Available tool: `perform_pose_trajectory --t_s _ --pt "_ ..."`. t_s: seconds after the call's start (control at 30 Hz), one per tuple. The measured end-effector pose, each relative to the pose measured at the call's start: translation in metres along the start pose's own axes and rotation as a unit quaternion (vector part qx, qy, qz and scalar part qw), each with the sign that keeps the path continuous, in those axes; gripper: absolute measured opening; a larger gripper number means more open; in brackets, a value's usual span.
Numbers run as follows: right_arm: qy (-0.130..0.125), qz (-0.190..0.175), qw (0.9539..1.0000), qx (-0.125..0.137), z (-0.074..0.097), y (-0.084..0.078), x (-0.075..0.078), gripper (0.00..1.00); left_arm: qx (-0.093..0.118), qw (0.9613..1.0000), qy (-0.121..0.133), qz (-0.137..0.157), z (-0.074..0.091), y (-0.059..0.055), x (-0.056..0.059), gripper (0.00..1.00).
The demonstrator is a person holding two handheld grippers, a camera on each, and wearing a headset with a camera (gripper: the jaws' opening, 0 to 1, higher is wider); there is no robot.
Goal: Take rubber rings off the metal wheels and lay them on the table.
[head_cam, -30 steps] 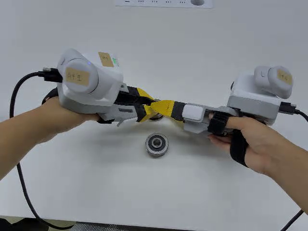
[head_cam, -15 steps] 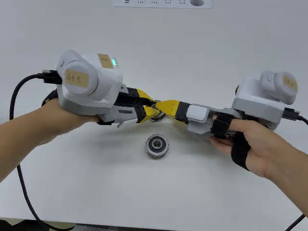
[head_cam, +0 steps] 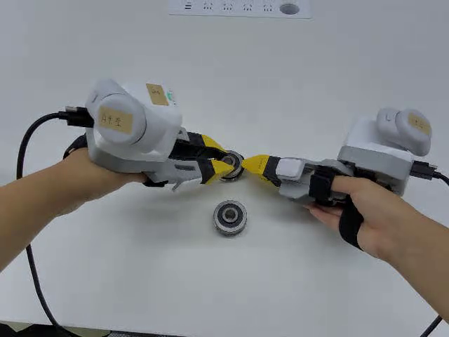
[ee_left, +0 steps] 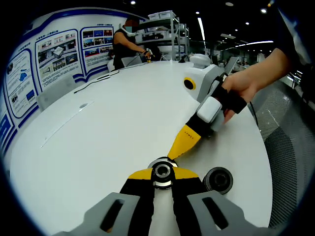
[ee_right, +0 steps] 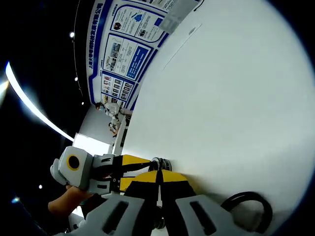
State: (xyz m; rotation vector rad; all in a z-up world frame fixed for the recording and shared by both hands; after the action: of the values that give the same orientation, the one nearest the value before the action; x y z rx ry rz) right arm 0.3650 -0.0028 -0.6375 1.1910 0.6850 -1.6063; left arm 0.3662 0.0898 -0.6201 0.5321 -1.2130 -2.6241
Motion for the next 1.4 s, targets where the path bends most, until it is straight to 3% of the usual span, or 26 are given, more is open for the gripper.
perform_pose_trajectory --t_s 0.23,0.3,0.47,0.7,0.77,0.8,0.83,0.93,1.4 --pt "-0.009 0.006 0.9999 0.002 0.001 -0.001 -0.002 0.01 -0.003 1.0 0.001 -0.003 0.0 0.0 0.0 0.12" --pt "-0.018 0.041 0.9989 0.011 0.001 -0.001 -0.004 0.01 -0.004 1.0 0.001 -0.006 0.0 0.0 0.0 0.12" --pt "-0.02 0.043 0.9987 0.016 -0.003 -0.003 -0.009 0.01 -0.005 1.0 -0.001 -0.006 -0.001 0.0 -0.001 0.12" --pt "-0.002 0.041 0.9992 0.004 -0.009 -0.005 -0.016 0.01 -0.003 1.0 -0.003 -0.005 -0.001 0.0 -0.001 0.12" --pt "-0.009 0.048 0.9988 -0.004 -0.013 -0.006 -0.017 0.01 -0.004 1.0 -0.003 -0.005 -0.001 0.0 -0.001 0.12" --pt "-0.001 0.049 0.9988 -0.004 -0.013 -0.006 -0.019 0.01 -0.003 1.0 -0.003 -0.005 -0.001 0.0 -0.001 0.12" --pt "0.024 0.026 0.9994 -0.004 -0.014 -0.007 -0.028 0.01 -0.003 1.0 -0.002 -0.005 -0.001 0.0 -0.001 0.12" --pt "-0.004 0.073 0.9972 -0.016 -0.015 -0.006 -0.027 0.01 -0.003 1.0 -0.003 -0.005 -0.001 0.0 -0.001 0.12" --pt "-0.007 0.03 0.9995 0.007 -0.007 -0.003 -0.026 0.01 -0.009 0.9997 -0.004 -0.022 -0.001 0.001 -0.001 0.13"
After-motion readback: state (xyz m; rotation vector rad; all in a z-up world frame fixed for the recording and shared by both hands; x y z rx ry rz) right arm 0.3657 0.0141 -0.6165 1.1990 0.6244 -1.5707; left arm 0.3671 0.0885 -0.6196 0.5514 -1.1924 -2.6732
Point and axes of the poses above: the centre of the closed fingertips' face, and the gripper's own axes: z roughly backward along the fingers, x roughly to its right, y roughly out of its top, the point moved 5 cm from there along z, roughly backward along the fingers, and after that the axes turned 15 degrees about -z, right-handed, at the moved point
